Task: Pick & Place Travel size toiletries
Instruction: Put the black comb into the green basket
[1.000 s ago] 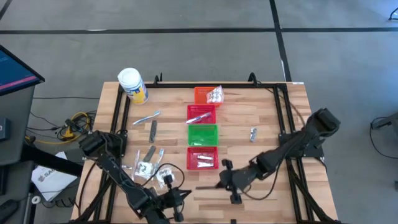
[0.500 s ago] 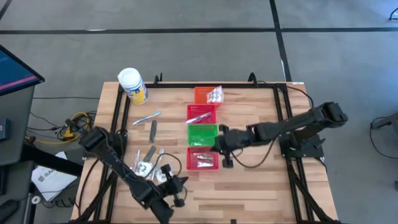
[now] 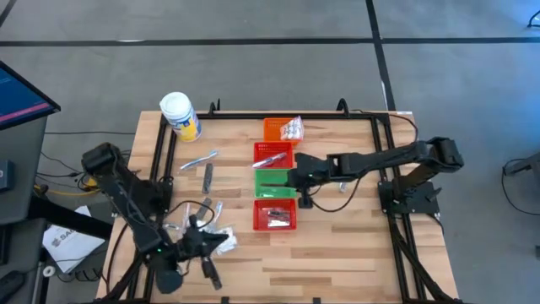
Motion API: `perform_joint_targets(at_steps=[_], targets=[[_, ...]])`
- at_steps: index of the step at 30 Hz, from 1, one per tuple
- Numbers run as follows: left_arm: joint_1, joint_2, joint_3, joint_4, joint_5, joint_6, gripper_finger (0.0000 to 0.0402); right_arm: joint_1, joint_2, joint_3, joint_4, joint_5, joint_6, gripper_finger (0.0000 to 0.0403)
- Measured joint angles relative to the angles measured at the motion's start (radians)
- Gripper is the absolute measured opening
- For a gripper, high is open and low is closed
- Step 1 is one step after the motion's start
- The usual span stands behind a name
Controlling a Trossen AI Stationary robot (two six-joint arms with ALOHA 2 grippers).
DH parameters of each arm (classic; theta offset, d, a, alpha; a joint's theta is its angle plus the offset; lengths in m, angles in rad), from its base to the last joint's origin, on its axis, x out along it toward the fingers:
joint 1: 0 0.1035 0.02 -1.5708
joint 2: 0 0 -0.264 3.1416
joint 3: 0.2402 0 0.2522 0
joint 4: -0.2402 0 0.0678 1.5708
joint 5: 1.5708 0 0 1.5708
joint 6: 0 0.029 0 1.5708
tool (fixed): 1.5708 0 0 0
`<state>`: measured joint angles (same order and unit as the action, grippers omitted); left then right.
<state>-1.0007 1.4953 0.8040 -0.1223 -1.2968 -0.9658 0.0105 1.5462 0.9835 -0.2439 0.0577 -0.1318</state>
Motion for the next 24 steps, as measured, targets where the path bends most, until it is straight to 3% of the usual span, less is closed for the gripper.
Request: perform_joint_targets(at_steps=[5,10,15,24], targets=[[-0.027,-0.086,-0.015,0.021,-0.032,0.129,0.0,-0.038,0.08,0.005,0.039,-0.001,-0.081,0.0],[-0.03,-0.121,-0.015,0.036,-0.021,0.274,0.0,-0.098,0.152,0.098,0.033,-0.002,-0.133,0.0002],[-0.03,-0.122,-0.015,0.037,-0.011,0.319,0.0,-0.119,0.22,0.199,-0.066,-0.005,-0.106,0.0002],[-0.065,-0.122,-0.015,0.037,0.002,0.357,0.0,-0.103,0.24,0.244,-0.133,-0.006,-0.068,0.0003]])
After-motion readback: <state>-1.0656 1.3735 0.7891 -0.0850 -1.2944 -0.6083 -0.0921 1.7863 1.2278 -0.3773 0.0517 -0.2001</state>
